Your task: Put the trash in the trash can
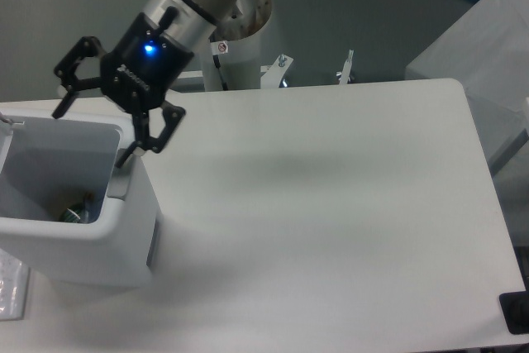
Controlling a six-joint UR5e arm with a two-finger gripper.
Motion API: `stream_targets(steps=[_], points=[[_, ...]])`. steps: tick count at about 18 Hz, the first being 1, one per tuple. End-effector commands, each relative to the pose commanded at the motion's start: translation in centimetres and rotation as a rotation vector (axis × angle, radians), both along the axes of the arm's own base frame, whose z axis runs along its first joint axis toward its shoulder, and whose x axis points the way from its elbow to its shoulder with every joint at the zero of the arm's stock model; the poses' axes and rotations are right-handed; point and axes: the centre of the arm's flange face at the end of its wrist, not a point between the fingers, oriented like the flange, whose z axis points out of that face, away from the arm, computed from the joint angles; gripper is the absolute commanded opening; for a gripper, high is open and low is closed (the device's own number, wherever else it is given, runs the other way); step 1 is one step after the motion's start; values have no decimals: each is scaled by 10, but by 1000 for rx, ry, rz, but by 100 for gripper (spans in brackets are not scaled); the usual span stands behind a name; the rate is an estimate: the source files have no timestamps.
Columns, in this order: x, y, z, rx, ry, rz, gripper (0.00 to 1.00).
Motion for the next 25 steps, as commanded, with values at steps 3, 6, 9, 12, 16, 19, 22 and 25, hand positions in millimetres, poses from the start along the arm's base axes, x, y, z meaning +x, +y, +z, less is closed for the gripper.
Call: stream_targets(steps=[3, 6, 9, 12, 16, 19, 22, 25], points=[[-21, -8, 16, -68, 123, 95, 100], [-47, -23, 16, -204, 369, 145, 100], [-73, -42, 10, -244, 427, 149, 100], [-113, -70, 5, -282, 447, 191, 100], [-174, -101, -55, -554, 510, 82, 100], [-188, -76, -62, -681, 485, -70, 100], [-193, -59, -50, -737, 395, -144, 100], [-193, -62, -53, -744, 384, -146, 100]])
